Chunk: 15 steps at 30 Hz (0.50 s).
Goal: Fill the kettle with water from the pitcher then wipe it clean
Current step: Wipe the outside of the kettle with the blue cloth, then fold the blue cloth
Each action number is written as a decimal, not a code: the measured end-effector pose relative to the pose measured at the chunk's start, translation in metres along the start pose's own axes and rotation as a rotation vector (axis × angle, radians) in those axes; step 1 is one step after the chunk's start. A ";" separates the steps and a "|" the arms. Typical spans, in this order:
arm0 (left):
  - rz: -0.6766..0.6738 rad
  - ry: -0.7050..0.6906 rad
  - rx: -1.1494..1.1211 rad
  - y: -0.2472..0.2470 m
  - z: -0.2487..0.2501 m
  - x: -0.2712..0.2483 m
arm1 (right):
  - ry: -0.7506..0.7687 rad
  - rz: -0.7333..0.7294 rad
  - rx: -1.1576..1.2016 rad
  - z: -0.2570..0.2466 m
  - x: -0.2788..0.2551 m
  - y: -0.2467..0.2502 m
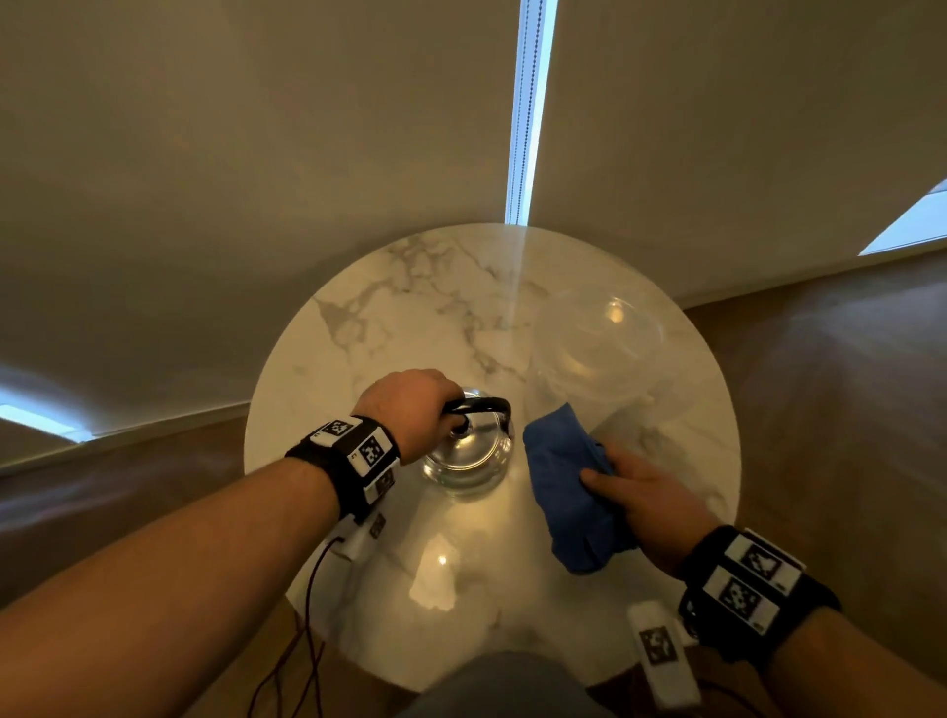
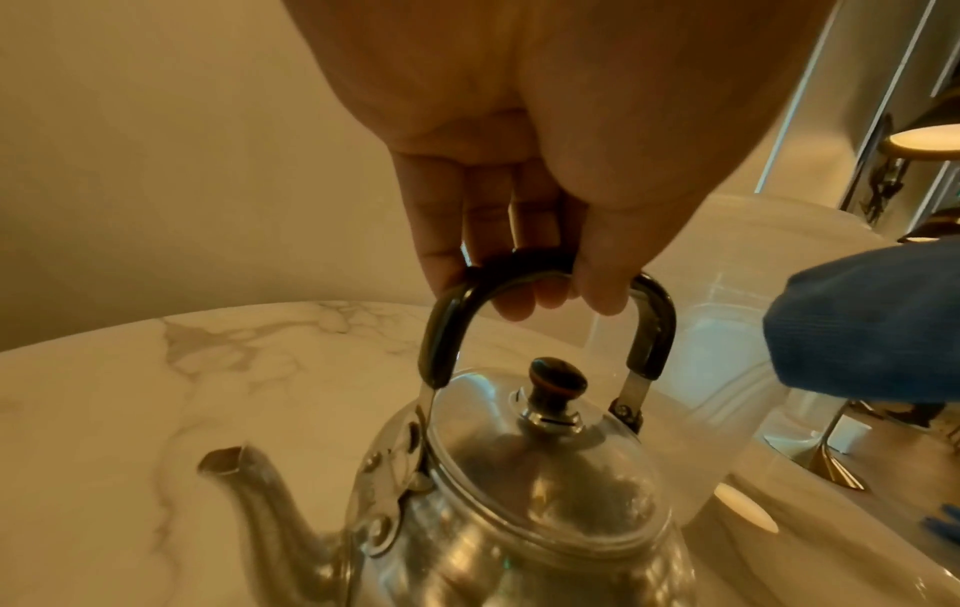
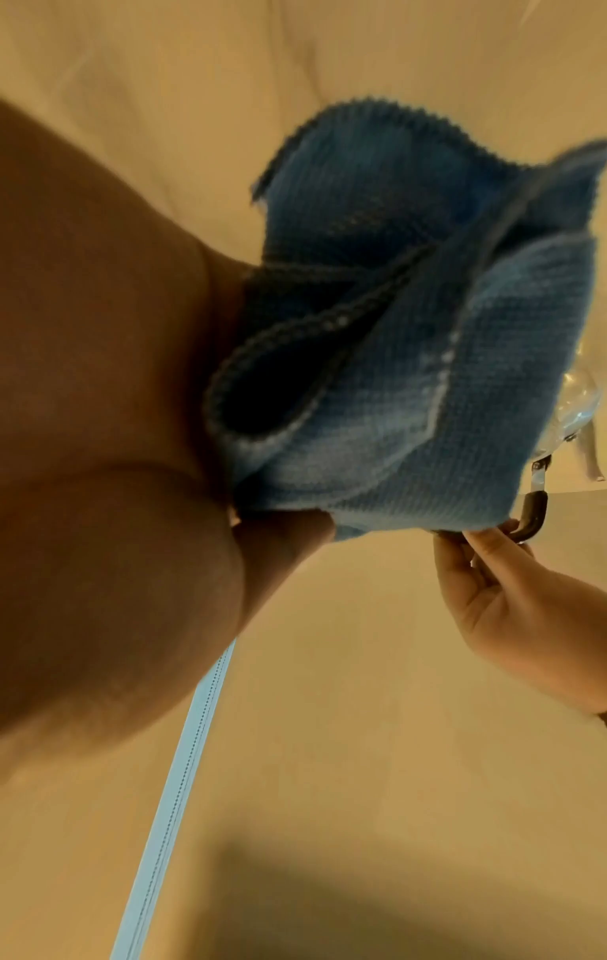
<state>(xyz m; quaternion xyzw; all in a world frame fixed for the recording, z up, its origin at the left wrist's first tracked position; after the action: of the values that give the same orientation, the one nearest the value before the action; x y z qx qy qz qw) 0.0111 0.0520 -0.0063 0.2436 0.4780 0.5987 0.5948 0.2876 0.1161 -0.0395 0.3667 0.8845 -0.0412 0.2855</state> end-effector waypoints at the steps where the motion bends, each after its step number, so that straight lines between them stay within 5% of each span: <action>1: 0.005 0.005 -0.009 0.001 -0.002 0.002 | 0.005 -0.003 0.024 0.001 -0.001 -0.001; 4: 0.046 0.006 -0.058 -0.001 -0.007 0.003 | 0.041 -0.033 0.080 0.005 -0.006 0.000; 9: 0.388 -0.083 -0.509 -0.008 0.019 -0.023 | 0.100 -0.092 0.159 0.002 -0.020 0.001; 13: -0.126 0.217 -1.299 -0.049 0.068 -0.035 | 0.073 -0.120 0.117 0.007 -0.029 0.005; 15: -0.189 0.305 -1.527 -0.071 0.078 -0.032 | 0.060 -0.114 0.096 0.017 -0.032 0.011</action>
<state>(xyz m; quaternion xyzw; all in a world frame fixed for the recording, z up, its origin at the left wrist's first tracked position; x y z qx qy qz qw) 0.1178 0.0322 -0.0252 -0.3595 0.0290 0.7353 0.5737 0.3208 0.0992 -0.0355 0.3303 0.9090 -0.0890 0.2383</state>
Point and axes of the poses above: each hand's wrist, its own x-axis towards the middle knuckle, its own y-axis out of the back of the hand, z = x × y, the point moved 2 cm from there along x, towards the middle knuckle, and after that the axes turned 15 degrees about -x, right-handed, at the moved point
